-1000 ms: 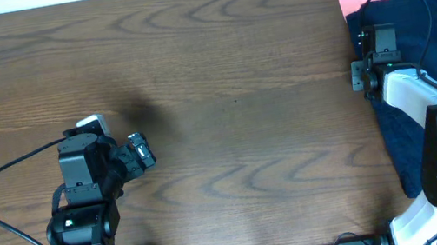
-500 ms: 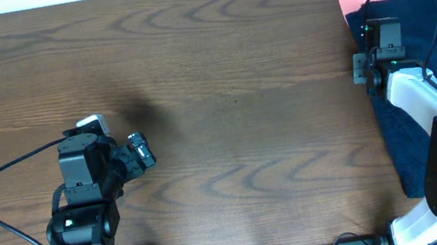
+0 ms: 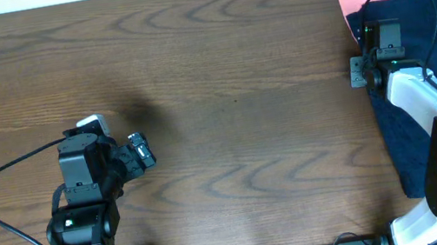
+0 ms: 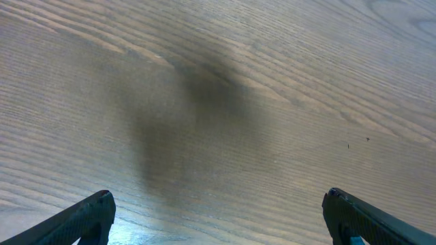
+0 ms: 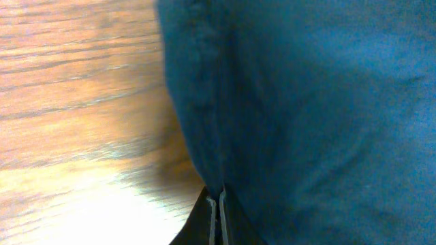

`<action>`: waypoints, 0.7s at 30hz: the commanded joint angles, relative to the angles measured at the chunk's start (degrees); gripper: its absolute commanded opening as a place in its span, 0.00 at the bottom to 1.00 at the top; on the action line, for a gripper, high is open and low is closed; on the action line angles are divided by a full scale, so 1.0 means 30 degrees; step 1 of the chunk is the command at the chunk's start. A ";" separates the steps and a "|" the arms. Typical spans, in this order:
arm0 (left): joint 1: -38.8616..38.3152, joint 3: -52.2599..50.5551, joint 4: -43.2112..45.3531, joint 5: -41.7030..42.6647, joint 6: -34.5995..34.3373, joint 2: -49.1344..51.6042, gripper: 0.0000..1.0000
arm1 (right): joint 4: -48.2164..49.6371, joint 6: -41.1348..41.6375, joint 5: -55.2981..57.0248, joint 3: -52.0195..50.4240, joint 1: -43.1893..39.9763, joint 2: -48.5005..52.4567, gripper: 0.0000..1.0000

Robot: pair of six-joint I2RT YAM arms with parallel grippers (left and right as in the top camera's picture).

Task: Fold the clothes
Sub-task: 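Reach the right gripper to the navy shorts on the pile and grasp, then drag the navy shorts left onto the open table with the right gripper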

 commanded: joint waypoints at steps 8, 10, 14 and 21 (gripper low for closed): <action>-0.0058 0.0459 -0.0051 0.0051 -0.0233 0.0015 0.98 | -0.3752 0.0073 -0.8437 0.3002 0.2747 -0.4437 0.01; -0.0058 0.0459 -0.0051 0.0051 -0.0240 0.0015 0.98 | -0.4277 0.0073 -0.8284 0.2987 0.4153 -0.4481 0.01; -0.0058 0.0459 -0.0051 0.0051 -0.0233 0.0015 0.98 | -0.3898 0.0095 -0.8291 0.2892 0.6834 -0.3512 0.01; -0.0058 0.0459 0.0109 0.0051 -0.0233 0.0015 0.98 | 0.4452 0.4750 -0.8255 0.2900 1.1125 -0.0736 0.09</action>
